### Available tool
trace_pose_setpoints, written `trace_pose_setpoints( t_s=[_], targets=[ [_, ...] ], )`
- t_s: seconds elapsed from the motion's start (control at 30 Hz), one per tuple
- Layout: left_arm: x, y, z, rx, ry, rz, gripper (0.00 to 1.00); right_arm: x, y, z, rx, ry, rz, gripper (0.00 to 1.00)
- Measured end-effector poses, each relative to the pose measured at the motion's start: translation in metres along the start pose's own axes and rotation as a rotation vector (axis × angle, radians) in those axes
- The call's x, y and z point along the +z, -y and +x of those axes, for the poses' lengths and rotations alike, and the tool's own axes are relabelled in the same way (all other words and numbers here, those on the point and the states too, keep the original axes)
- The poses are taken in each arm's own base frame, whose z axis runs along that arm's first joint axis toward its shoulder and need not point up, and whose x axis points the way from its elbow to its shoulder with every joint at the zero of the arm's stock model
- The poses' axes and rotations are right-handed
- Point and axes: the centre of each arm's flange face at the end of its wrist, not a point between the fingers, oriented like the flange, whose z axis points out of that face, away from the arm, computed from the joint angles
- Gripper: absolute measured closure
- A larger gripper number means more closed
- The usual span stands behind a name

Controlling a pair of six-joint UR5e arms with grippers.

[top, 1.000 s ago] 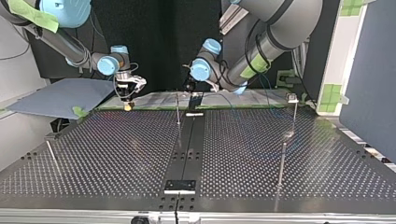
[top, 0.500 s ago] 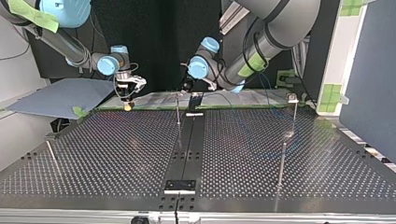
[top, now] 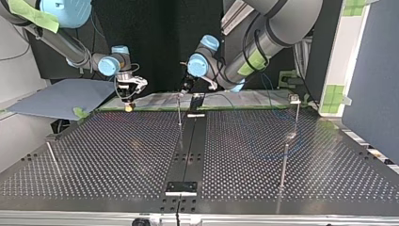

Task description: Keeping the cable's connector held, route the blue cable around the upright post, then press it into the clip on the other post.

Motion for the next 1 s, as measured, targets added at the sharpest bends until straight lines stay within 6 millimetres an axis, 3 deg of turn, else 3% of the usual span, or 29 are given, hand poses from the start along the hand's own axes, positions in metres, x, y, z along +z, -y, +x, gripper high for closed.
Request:
trace_pose_setpoints(
  t_s=[0.57,1.0],
  targets=[
    [-0.056,0.007,-0.039,-0.116,0.163,-0.104,0.00,0.000,0.000,0.000,-0.003,-0.002,0.000,1.00],
    [-0.114,-0.006,-0.045,-0.228,0.133,-0.222,0.00,0.000,-0.001,0.000,-0.001,-0.001,-0.001,1.00]
  ],
)
